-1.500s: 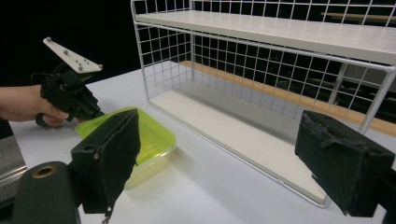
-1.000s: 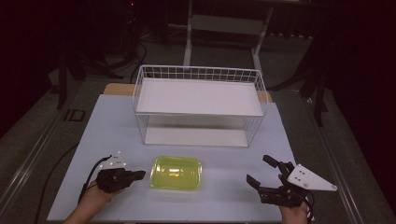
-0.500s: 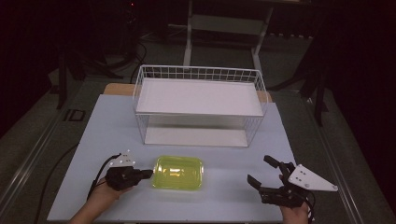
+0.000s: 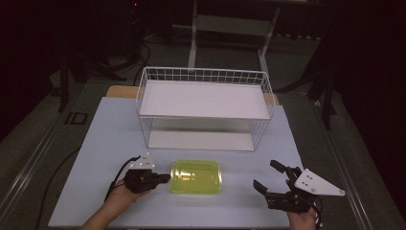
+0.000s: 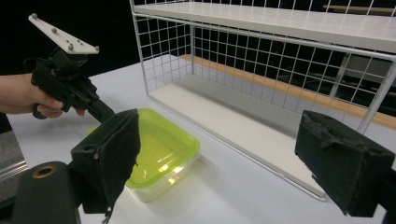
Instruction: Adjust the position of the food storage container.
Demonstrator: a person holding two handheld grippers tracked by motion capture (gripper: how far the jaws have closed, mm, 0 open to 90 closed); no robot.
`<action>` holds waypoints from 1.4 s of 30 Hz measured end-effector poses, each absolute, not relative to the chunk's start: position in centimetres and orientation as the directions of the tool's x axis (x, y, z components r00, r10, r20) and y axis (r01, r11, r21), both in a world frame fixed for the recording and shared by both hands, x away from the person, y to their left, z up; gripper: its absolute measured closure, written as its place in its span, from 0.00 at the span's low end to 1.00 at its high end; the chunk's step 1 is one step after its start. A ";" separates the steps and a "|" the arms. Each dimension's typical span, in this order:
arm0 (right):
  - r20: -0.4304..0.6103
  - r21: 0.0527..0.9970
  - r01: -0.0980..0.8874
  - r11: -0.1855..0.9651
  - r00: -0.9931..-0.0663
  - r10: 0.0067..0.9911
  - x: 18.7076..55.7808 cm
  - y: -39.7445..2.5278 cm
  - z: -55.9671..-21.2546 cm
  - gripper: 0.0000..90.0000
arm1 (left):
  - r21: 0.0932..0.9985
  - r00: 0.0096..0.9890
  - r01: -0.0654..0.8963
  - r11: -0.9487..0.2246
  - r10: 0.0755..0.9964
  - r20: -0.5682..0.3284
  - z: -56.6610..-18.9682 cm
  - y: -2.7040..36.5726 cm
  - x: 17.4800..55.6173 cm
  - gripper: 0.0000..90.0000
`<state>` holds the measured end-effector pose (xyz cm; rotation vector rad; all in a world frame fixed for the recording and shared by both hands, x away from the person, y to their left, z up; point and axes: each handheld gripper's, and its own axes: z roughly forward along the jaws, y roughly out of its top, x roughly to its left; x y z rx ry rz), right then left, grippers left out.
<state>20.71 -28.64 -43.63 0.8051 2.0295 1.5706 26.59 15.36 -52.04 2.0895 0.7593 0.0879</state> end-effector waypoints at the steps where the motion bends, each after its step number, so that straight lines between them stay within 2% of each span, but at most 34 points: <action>1: 0.003 0.968 0.174 0.181 -0.729 0.684 20.7 -28.6 -43.6 0.16 | 0.767 0.812 0.483 -0.423 0.543 -0.212 -52.0 15.1 26.6 1.00; 17: 0.003 0.964 0.183 0.192 -0.731 0.682 20.8 -28.7 -44.0 0.16 | 0.757 0.832 0.474 -0.449 0.510 -0.218 -52.2 11.0 27.5 1.00; 22: -0.002 0.962 0.188 0.197 -0.718 0.696 20.8 -28.6 -44.0 0.16 | 0.766 0.830 0.476 -0.432 0.507 -0.231 -52.1 11.2 27.5 0.99; 25: -0.011 0.959 0.193 0.209 -0.706 0.708 20.9 -28.6 -44.1 0.16 | 0.785 0.836 0.457 -0.419 0.505 -0.217 -51.3 11.5 27.2 0.87; 26: -0.016 0.958 0.192 0.214 -0.706 0.708 20.9 -28.6 -44.1 0.16 | 0.791 0.832 0.457 -0.407 0.511 -0.218 -51.1 11.6 27.1 0.80; 28: -0.058 0.953 0.179 0.243 -0.682 0.729 20.8 -28.4 -44.1 0.16 | 0.793 0.831 0.460 -0.399 0.509 -0.226 -50.6 11.8 26.9 0.59; 35: -0.066 0.941 0.206 0.270 -0.668 0.741 21.7 -28.1 -44.1 0.14 | 0.807 0.809 0.487 -0.335 0.522 -0.272 -49.0 12.1 26.6 0.09; 37: -0.067 0.939 0.211 0.272 -0.663 0.745 22.0 -28.0 -44.1 0.17 | 0.808 0.806 0.490 -0.328 0.524 -0.276 -48.9 11.9 26.6 0.02; 39: -0.030 0.928 0.248 0.280 -0.697 0.716 22.5 -27.7 -44.1 0.17 | 0.827 0.799 0.484 -0.287 0.531 -0.283 -48.6 11.5 26.4 0.02; 42: 0.009 0.910 0.302 0.283 -0.699 0.716 23.0 -27.2 -44.5 0.18 | 0.814 0.782 0.506 -0.286 0.550 -0.293 -49.0 10.7 26.4 0.02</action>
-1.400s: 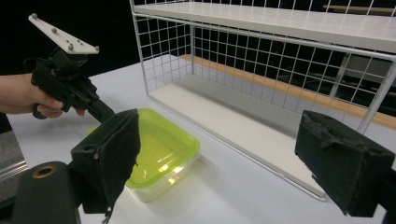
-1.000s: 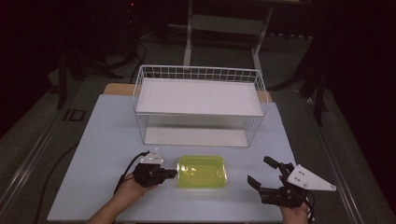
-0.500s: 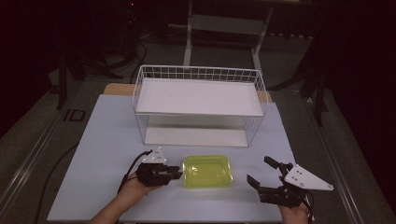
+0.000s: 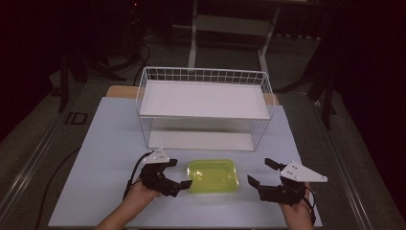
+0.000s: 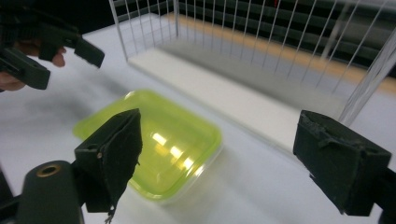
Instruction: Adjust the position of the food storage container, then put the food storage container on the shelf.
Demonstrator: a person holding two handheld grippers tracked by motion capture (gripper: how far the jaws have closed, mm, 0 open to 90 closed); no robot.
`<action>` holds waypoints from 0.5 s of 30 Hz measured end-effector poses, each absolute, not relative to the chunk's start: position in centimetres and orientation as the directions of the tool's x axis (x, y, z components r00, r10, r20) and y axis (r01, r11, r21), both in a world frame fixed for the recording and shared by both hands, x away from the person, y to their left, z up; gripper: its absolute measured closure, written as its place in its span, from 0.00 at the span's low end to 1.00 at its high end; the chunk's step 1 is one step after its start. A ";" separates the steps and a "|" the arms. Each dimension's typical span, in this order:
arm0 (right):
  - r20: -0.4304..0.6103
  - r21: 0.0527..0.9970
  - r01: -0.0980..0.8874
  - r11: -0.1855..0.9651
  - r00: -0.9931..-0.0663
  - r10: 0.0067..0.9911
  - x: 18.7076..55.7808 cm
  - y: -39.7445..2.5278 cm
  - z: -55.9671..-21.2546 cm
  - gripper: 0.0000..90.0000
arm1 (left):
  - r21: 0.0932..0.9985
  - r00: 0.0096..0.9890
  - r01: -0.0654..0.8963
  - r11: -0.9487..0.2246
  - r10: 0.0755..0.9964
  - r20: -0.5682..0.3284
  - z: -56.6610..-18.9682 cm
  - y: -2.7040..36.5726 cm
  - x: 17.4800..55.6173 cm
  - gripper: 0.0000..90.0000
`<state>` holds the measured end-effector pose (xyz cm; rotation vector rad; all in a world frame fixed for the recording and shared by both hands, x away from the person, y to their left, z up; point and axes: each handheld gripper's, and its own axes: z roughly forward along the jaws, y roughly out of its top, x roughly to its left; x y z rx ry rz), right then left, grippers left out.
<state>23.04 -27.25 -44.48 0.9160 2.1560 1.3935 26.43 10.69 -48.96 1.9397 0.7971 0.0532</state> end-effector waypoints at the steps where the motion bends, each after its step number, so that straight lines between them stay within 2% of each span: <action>1: 0.034 0.913 0.307 0.269 -0.715 0.698 23.3 -27.2 -44.7 0.18 | 0.809 0.775 0.518 -0.278 0.552 -0.307 -49.1 10.5 26.4 0.02; 4: 0.055 0.885 0.357 0.299 -0.718 0.693 24.0 -26.9 -45.0 0.18 | 0.802 0.765 0.532 -0.271 0.561 -0.317 -49.4 10.1 26.6 0.02; 7: 0.089 0.866 0.399 0.301 -0.716 0.693 24.7 -26.4 -45.4 0.16 | 0.771 0.732 0.592 -0.235 0.558 -0.392 -49.7 9.9 26.9 0.02; 10: 0.124 0.850 0.437 0.294 -0.708 0.695 25.1 -26.1 -45.6 0.15 | 0.765 0.721 0.602 -0.229 0.566 -0.398 -49.7 9.7 27.0 0.02; 15: 0.216 0.792 0.554 0.257 -0.648 0.731 26.7 -25.0 -46.1 0.14 | 0.728 0.665 0.661 -0.184 0.592 -0.454 -49.7 9.6 27.1 0.02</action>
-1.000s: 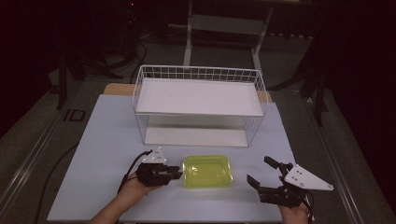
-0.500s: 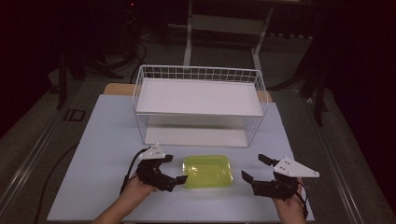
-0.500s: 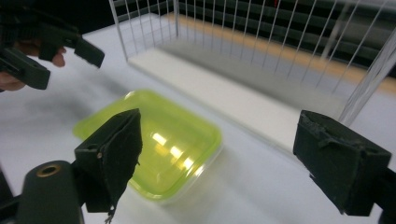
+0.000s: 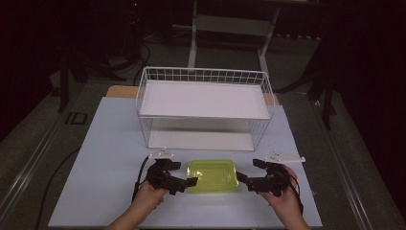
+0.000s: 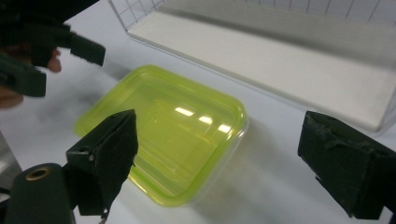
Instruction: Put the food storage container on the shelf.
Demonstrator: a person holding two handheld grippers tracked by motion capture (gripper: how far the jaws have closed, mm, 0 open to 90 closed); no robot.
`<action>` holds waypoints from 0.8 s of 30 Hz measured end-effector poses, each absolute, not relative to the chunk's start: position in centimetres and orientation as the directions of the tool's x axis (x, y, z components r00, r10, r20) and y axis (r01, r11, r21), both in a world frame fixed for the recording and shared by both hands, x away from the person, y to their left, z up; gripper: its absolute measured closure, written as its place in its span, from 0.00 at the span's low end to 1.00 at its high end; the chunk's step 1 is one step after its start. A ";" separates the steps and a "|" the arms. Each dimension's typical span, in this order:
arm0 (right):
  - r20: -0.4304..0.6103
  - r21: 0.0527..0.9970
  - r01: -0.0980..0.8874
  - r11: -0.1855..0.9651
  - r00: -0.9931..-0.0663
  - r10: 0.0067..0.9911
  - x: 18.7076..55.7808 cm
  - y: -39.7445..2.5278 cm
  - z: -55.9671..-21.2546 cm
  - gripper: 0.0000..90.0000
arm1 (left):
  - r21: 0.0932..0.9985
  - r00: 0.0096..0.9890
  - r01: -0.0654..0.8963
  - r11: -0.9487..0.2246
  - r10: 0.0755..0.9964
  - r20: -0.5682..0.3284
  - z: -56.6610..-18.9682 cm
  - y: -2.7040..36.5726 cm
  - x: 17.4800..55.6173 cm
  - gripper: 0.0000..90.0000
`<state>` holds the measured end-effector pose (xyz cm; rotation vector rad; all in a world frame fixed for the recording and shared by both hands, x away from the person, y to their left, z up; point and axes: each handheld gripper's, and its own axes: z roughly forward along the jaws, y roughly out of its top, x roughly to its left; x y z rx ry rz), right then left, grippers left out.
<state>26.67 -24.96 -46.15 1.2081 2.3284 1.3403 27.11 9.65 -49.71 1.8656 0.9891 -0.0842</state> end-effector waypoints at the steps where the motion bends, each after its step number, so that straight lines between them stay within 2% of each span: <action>1: 0.244 0.777 0.578 0.248 -0.640 0.729 27.0 -24.9 -46.3 0.14 | 0.719 0.660 0.671 -0.179 0.587 -0.469 -49.8 9.6 27.2 0.03; 5: 0.359 0.718 0.668 0.196 -0.597 0.718 28.4 -24.9 -47.2 0.16 | 0.693 0.643 0.696 -0.190 0.594 -0.483 -50.3 9.2 27.3 0.03; 8: 0.426 0.663 0.731 0.163 -0.547 0.721 29.0 -25.1 -48.1 0.22 | 0.667 0.618 0.720 -0.192 0.617 -0.488 -50.6 8.9 27.5 0.10; 9: 0.438 0.644 0.749 0.155 -0.527 0.728 29.1 -25.1 -48.4 0.25 | 0.658 0.606 0.729 -0.188 0.624 -0.494 -50.7 8.8 27.5 0.15; 12: 0.488 0.593 0.794 0.134 -0.487 0.724 29.7 -25.1 -49.4 0.30 | 0.620 0.571 0.764 -0.177 0.632 -0.524 -51.2 8.8 28.0 0.19; 18: 0.544 0.499 0.859 0.118 -0.417 0.728 30.4 -24.8 -50.4 0.43 | 0.569 0.509 0.810 -0.144 0.656 -0.558 -52.0 8.8 28.4 0.46; 22: 0.550 0.456 0.879 0.141 -0.403 0.732 30.7 -24.3 -50.9 0.47 | 0.575 0.539 0.798 -0.180 0.640 -0.548 -52.4 8.6 28.4 0.63; 24: 0.546 0.447 0.882 0.149 -0.400 0.736 30.6 -24.1 -51.0 0.52 | 0.571 0.526 0.804 -0.162 0.641 -0.558 -52.6 8.7 28.3 0.68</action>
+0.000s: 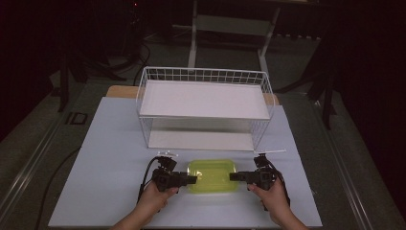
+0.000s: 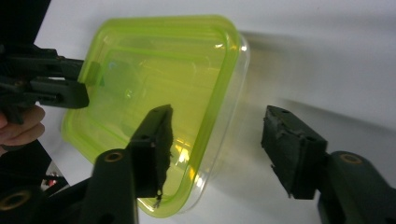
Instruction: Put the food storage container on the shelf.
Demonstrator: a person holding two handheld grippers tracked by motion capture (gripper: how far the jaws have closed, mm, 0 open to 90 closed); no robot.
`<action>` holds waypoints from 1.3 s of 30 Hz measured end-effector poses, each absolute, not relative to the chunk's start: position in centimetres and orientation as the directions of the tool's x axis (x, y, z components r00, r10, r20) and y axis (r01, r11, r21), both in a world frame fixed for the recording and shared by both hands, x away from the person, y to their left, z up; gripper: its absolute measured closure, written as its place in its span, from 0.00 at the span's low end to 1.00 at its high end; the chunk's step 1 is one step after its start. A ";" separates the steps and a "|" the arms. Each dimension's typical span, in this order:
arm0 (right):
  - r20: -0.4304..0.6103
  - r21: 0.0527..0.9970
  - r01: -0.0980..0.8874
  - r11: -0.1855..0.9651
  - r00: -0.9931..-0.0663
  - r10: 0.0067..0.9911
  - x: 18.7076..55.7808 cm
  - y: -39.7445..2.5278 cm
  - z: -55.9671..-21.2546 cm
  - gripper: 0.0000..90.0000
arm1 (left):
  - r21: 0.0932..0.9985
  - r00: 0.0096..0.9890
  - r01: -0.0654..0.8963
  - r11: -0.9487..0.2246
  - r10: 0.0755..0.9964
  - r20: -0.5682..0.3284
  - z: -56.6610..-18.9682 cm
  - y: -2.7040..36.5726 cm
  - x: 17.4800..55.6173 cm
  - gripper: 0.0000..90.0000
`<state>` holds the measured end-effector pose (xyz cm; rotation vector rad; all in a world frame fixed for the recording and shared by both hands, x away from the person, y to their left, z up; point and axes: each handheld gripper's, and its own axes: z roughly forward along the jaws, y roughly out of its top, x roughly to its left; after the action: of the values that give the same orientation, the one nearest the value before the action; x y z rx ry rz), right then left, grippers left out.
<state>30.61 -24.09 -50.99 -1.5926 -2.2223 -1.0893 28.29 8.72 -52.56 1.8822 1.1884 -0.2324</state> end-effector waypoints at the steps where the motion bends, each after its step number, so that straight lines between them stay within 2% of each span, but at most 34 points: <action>1: 0.541 0.449 0.881 0.147 -0.400 0.740 30.6 -24.1 -51.0 0.54 | 0.567 0.513 0.811 -0.146 0.643 -0.569 -52.6 8.9 28.3 0.70; 4: 0.556 0.440 0.888 0.137 -0.389 0.735 30.6 -24.2 -51.1 0.66 | 0.574 0.519 0.805 -0.147 0.643 -0.563 -52.4 8.8 28.2 0.76; 7: 0.579 0.437 0.891 0.122 -0.382 0.720 30.5 -24.3 -50.9 0.79 | 0.574 0.513 0.805 -0.146 0.656 -0.553 -52.3 8.7 28.1 0.76; 12: 0.574 0.445 0.889 0.110 -0.378 0.726 30.1 -24.3 -50.7 0.81 | 0.583 0.523 0.795 -0.169 0.679 -0.516 -51.8 8.4 27.7 0.78; 18: 0.576 0.460 0.884 0.086 -0.370 0.729 29.3 -24.2 -50.4 0.84 | 0.577 0.514 0.800 -0.166 0.687 -0.514 -51.5 8.4 27.2 0.81; 24: 0.582 0.467 0.882 0.067 -0.364 0.727 28.6 -24.1 -50.0 0.88 | 0.554 0.481 0.822 -0.133 0.684 -0.549 -51.3 8.5 26.6 0.86; 26: 0.570 0.482 0.873 0.074 -0.377 0.730 28.3 -24.0 -49.6 0.89 | 0.567 0.484 0.812 -0.139 0.704 -0.521 -51.1 8.4 26.3 0.87; 29: 0.555 0.515 0.854 0.076 -0.399 0.730 28.1 -23.7 -48.6 0.89 | 0.566 0.465 0.819 -0.098 0.692 -0.552 -51.0 8.7 26.3 0.89; 39: 0.504 0.582 0.809 0.080 -0.436 0.745 29.6 -22.8 -46.5 0.89 | 0.621 0.472 0.781 -0.070 0.717 -0.513 -48.7 9.2 27.5 0.89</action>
<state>29.61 -22.78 -46.47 -1.6253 -2.2514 -1.3000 27.53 9.25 -48.72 1.8064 1.2678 -0.0869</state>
